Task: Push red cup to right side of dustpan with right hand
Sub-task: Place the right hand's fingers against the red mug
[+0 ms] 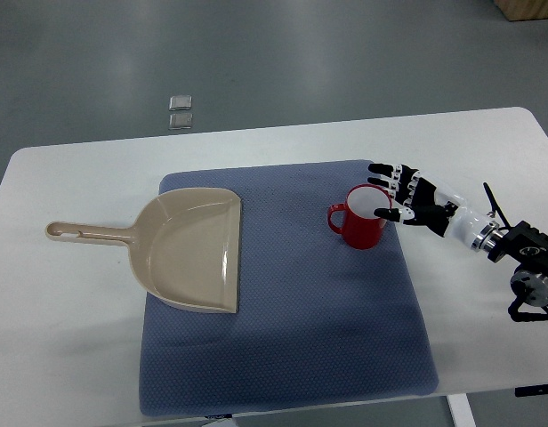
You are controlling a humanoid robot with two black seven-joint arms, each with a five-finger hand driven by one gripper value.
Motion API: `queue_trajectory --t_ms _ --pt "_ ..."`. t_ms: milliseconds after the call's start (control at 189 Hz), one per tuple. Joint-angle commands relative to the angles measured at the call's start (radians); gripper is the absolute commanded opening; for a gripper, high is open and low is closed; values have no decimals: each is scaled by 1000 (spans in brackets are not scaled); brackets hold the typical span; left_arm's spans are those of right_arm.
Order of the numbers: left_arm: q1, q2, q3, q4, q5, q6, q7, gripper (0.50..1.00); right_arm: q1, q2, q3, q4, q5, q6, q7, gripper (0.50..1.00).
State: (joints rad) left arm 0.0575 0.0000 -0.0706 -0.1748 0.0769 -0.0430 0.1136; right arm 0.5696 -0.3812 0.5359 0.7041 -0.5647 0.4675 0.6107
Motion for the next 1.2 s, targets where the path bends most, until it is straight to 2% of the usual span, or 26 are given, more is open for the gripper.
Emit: queue_trajectory --t_ms 0,430,902,1193 --pt "1 0 0 0 0 0 0 1000 -7 4 -2 -2 -6 -13 0 936" --pt "2 0 0 0 0 0 0 1000 -39 30 1 -2 -34 -76 0 936" --pt "4 0 0 0 0 0 0 1000 -17 8 22 2 -18 -58 0 936" --pt "4 0 0 0 0 0 0 1000 -27 -18 22 87 -15 -55 0 936"
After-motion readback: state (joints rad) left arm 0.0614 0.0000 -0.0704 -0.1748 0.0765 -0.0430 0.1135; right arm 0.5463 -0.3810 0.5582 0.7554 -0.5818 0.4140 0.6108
